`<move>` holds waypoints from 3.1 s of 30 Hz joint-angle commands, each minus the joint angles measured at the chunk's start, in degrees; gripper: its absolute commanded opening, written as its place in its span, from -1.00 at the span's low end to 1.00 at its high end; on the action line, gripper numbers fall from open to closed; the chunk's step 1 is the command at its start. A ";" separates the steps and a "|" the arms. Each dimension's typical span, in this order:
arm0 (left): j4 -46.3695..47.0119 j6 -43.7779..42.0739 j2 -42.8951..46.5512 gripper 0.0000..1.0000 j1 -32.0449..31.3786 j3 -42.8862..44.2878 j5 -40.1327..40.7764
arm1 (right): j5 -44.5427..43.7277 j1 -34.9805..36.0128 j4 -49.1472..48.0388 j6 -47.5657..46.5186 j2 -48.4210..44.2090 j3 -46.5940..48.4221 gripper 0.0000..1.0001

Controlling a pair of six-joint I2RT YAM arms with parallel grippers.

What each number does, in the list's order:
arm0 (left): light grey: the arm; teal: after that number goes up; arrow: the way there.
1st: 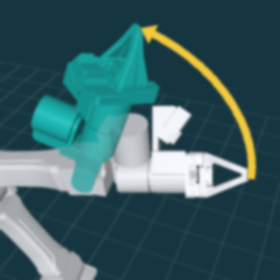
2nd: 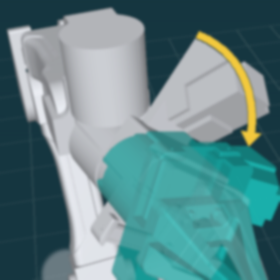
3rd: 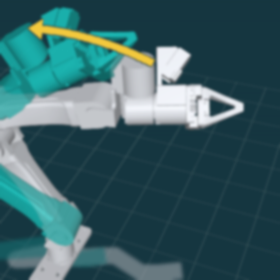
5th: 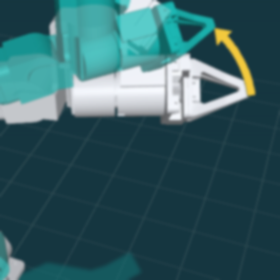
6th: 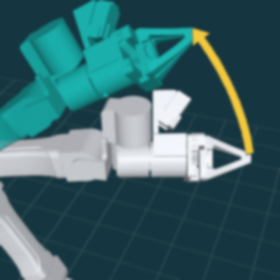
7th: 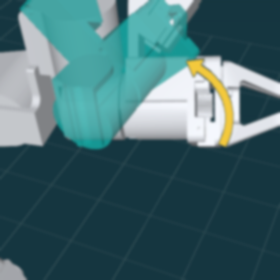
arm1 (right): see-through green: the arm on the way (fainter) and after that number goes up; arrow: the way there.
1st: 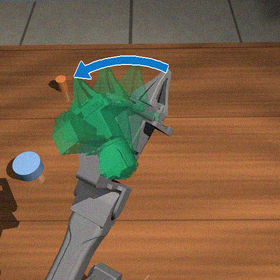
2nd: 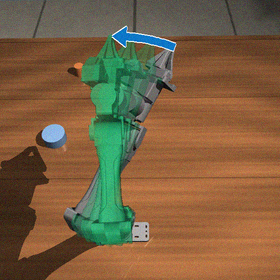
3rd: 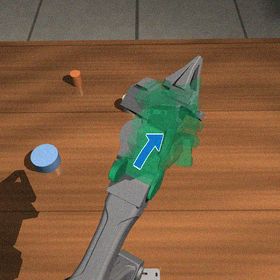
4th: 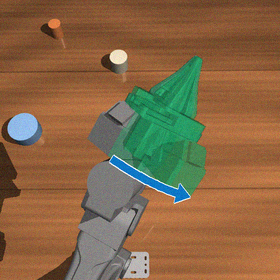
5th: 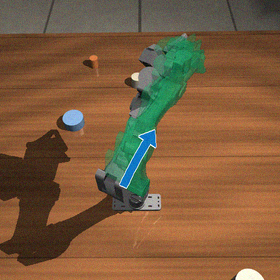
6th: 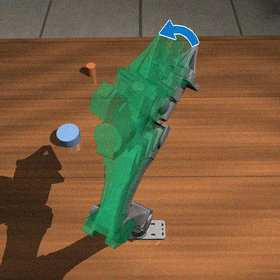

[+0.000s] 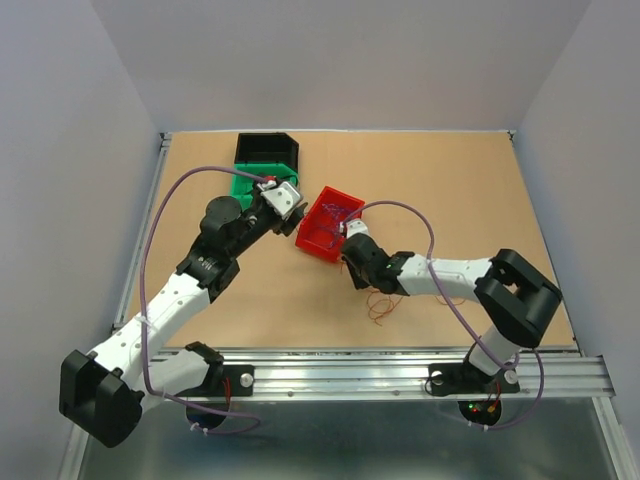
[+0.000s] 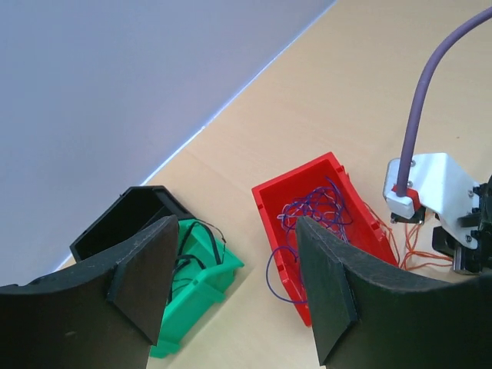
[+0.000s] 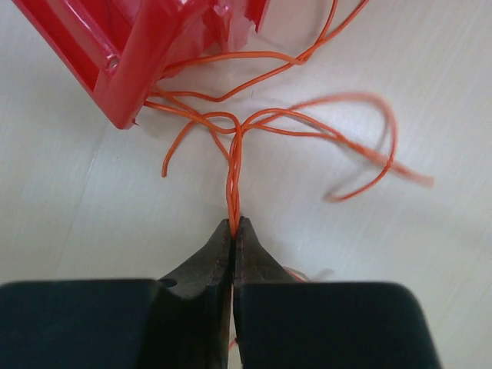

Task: Untangle the cables

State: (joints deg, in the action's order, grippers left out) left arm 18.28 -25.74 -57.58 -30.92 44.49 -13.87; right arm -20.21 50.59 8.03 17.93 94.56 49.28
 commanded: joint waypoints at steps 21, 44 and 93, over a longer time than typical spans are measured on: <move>12.11 0.86 3.45 0.50 -0.90 -8.54 -31.84 | 10.45 -0.05 -11.46 2.90 -58.09 -19.75 -0.99; 21.53 3.32 -12.91 0.38 -12.06 -6.43 -36.22 | 23.46 -0.05 -22.09 -1.06 -53.87 -21.50 -0.99; 12.13 0.86 -16.42 -1.00 -7.23 -1.86 -36.75 | 7.75 -0.05 -16.48 1.57 -61.87 -23.61 0.49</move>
State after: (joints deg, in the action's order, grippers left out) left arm 28.93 -26.63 -75.22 -39.72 39.79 -49.39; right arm -4.97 50.33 -10.68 18.06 34.04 24.80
